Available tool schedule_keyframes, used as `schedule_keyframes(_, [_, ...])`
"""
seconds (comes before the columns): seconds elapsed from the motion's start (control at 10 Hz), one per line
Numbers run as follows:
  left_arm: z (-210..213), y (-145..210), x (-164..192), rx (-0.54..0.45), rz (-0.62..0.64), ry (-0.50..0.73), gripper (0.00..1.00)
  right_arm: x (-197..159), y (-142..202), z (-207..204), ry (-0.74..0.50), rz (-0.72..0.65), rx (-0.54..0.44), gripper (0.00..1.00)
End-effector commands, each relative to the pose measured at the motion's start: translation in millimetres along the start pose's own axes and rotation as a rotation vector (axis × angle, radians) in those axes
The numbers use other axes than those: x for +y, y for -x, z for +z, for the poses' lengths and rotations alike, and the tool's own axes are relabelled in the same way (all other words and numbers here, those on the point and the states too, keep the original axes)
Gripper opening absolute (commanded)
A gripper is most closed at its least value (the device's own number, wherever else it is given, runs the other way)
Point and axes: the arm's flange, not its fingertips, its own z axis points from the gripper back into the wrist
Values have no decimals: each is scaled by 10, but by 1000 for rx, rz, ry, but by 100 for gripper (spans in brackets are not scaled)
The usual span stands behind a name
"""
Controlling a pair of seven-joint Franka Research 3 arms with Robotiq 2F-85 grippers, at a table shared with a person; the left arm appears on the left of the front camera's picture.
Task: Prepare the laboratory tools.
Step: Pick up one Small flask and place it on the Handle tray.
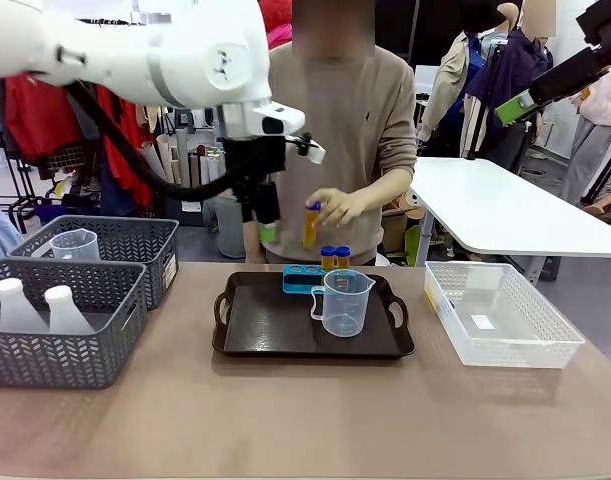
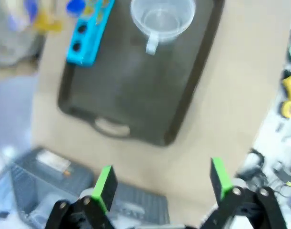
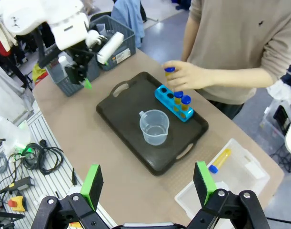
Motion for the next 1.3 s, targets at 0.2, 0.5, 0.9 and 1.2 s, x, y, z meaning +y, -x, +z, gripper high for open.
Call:
schedule_keyframes(0.2, [460,813,-98,118,377,-226,100,1,-1,3,-6,1,-4,100])
schedule_keyframes(0.5, [600,1537,147,101,573,-231,100,1,-1,3,-6,1,-4,100])
schedule_keyframes(0.9, [530,2215,581,41,689,-205,100,1,-1,3,-6,1,-4,100])
schedule_keyframes(1.2, [301,2518,683,86,906,-174,100,1,-1,3,-6,1,-4,100])
